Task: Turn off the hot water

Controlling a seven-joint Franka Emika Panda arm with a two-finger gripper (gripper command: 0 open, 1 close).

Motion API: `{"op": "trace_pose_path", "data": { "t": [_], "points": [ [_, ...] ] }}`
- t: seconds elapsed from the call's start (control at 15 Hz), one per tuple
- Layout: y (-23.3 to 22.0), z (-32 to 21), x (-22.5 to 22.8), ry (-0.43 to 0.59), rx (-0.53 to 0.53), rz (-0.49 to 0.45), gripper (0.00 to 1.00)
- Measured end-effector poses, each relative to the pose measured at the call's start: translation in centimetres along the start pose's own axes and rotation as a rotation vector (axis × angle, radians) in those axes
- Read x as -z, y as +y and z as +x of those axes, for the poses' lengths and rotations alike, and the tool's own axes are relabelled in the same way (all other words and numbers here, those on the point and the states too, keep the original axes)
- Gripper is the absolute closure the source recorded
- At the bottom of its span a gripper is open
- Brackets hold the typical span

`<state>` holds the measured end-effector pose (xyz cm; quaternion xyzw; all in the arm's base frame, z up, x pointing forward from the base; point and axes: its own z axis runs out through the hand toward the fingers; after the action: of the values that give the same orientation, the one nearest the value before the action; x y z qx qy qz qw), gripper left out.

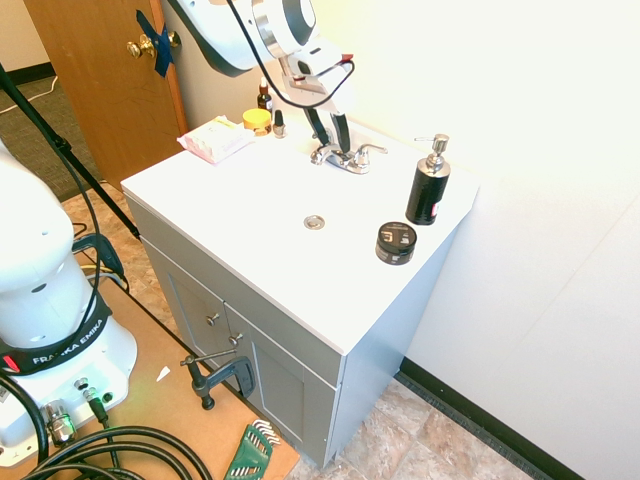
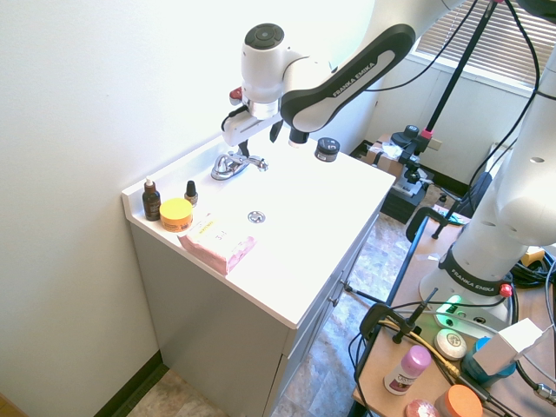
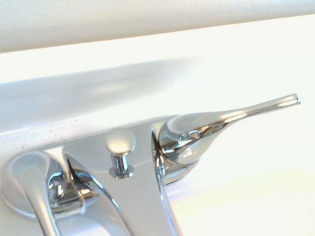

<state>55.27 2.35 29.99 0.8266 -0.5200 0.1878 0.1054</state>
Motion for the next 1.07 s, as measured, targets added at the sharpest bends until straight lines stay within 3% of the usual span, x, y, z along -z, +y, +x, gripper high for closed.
{"op": "trace_pose_path", "data": {
  "t": [0.87, 1.07],
  "points": [
    [-5.6, -2.9, -0.8, -0.03, 0.035, 0.065, 0.0],
    [-5.1, -2.4, -0.4, -0.068, 0.037, 0.061, 0.0]
  ]
}}
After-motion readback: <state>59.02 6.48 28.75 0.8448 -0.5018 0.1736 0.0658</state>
